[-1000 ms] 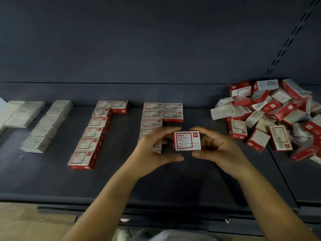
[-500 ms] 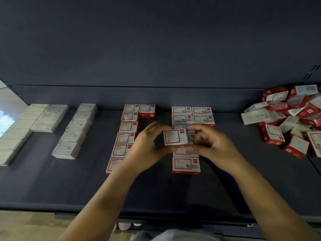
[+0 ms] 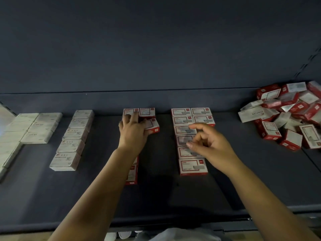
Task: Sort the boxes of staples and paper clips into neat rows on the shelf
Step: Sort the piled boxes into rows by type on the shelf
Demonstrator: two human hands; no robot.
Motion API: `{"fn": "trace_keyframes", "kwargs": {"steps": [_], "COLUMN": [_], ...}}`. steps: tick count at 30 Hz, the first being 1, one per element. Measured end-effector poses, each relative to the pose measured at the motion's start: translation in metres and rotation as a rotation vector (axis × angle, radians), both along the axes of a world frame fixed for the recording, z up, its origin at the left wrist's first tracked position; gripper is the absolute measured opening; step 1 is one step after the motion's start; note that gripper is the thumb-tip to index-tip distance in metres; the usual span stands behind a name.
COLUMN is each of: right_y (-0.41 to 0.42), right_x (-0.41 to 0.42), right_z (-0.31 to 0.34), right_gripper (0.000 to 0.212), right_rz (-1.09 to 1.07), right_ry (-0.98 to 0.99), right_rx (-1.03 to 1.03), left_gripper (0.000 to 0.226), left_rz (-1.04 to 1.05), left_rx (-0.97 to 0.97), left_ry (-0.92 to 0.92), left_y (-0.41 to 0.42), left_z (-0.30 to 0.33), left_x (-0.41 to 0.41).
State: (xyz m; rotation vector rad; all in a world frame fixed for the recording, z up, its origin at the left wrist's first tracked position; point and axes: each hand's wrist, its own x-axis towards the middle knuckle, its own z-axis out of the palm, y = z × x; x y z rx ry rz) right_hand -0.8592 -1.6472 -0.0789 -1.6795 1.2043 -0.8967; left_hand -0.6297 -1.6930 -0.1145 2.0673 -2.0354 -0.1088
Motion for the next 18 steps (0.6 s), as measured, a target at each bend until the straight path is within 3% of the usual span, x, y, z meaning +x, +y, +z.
{"fn": "trace_keyframes", "kwargs": {"steps": [13, 18], "right_y": [0.018, 0.017], "right_x": [-0.015, -0.036], "right_z": [-0.01, -0.025], "right_gripper": [0.042, 0.038], "right_rz": [-0.065, -0.264], "right_ry": [0.044, 0.047], "right_rx": [0.0, -0.126], "left_gripper": [0.038, 0.046], "left_rz": [0.002, -0.115], "left_rx": [0.041, 0.022], "left_ry": [-0.055, 0.02], "left_y": [-0.005, 0.014], "left_z": [0.012, 0.028], "left_x": [-0.008, -0.036]}}
